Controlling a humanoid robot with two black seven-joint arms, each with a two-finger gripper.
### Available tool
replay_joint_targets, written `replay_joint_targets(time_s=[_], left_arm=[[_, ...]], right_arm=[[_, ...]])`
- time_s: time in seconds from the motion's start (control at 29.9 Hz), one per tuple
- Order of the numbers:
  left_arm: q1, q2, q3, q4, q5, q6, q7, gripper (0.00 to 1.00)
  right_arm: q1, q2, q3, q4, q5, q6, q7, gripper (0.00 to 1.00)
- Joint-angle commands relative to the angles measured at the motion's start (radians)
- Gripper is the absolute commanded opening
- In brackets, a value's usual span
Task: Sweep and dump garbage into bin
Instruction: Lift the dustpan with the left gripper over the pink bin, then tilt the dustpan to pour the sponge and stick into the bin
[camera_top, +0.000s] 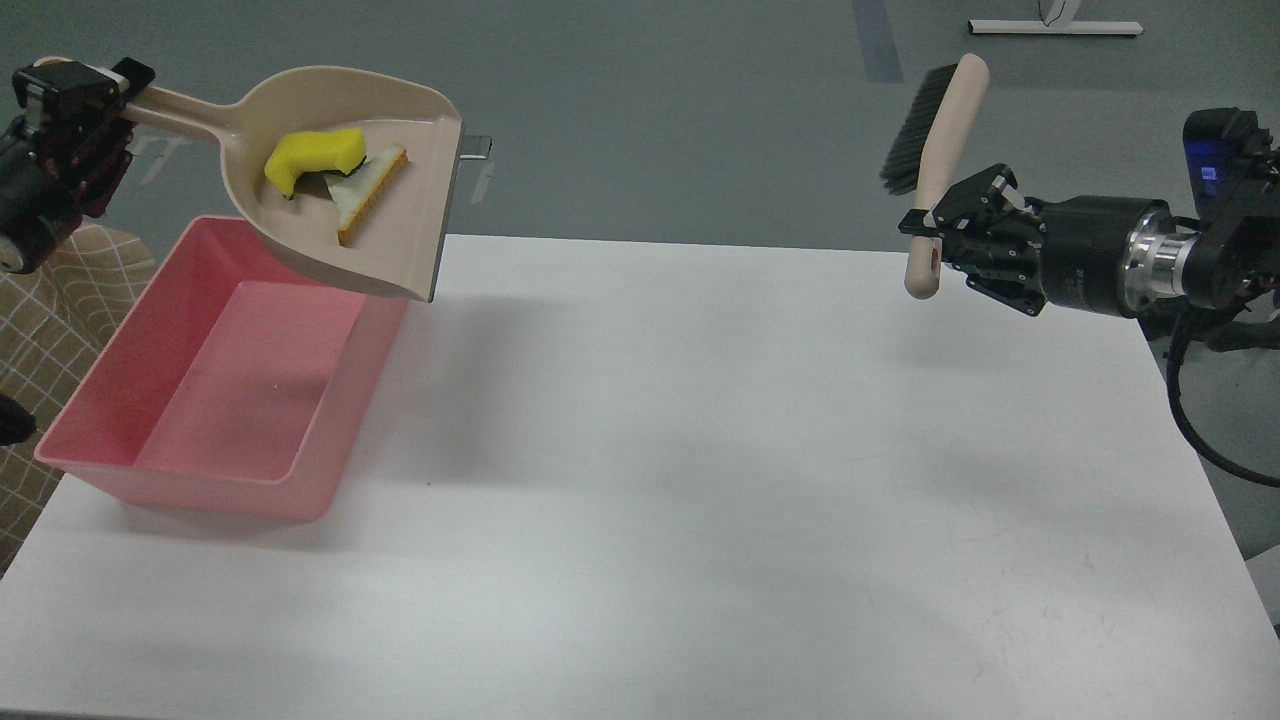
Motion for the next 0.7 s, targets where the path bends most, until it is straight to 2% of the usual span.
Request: replay_joint_targets(time_s=[0.0, 0.33, 0.67], left_arm=[[0.006, 0.006, 0.005, 0.021, 0.002, -0.006, 0.000, 0.00], [0.046, 0.006, 0.021, 0.149, 0.020, -0.014, 0.000, 0.00], [0.075, 0.009, 0.024, 0.290, 0.061, -0.074, 0.000, 0.00]], right_arm=[[-0.022, 0.002, -0.002, 0.002, -0.001, 0.000, 0.000, 0.00], [-0.033, 0.000, -0.019, 0.008, -0.001, 0.000, 0.000, 0.00], [-0.041, 0.000, -0.036, 0.009, -0.001, 0.000, 0.000, 0.00]])
